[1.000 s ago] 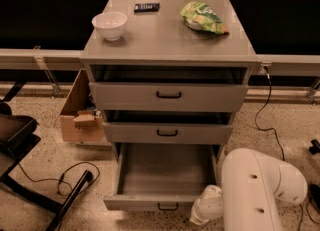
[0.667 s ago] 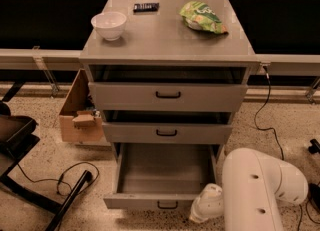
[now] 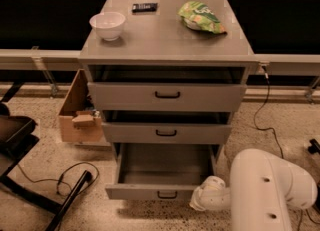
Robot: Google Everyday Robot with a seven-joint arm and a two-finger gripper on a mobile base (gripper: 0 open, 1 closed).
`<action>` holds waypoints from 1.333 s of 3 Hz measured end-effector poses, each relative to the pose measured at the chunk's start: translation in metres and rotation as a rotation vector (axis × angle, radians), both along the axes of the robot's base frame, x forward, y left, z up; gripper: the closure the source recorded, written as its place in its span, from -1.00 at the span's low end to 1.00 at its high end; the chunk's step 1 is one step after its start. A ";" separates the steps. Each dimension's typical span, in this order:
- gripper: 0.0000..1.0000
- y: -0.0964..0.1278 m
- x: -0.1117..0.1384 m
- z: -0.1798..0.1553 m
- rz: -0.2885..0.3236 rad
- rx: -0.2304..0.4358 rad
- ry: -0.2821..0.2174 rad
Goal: Close bottom drawer
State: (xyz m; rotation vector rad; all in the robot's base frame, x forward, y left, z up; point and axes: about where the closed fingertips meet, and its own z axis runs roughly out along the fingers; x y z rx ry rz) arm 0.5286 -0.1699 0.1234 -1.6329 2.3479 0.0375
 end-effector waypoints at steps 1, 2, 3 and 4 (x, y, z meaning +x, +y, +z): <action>1.00 0.003 0.033 0.019 0.018 0.011 -0.075; 1.00 0.016 0.096 0.051 0.061 0.026 -0.205; 1.00 0.046 0.148 0.069 0.122 0.041 -0.286; 1.00 0.044 0.149 0.062 0.107 0.046 -0.282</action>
Offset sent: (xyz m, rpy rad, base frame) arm 0.1543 0.0227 0.0873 0.0346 -0.3384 0.0945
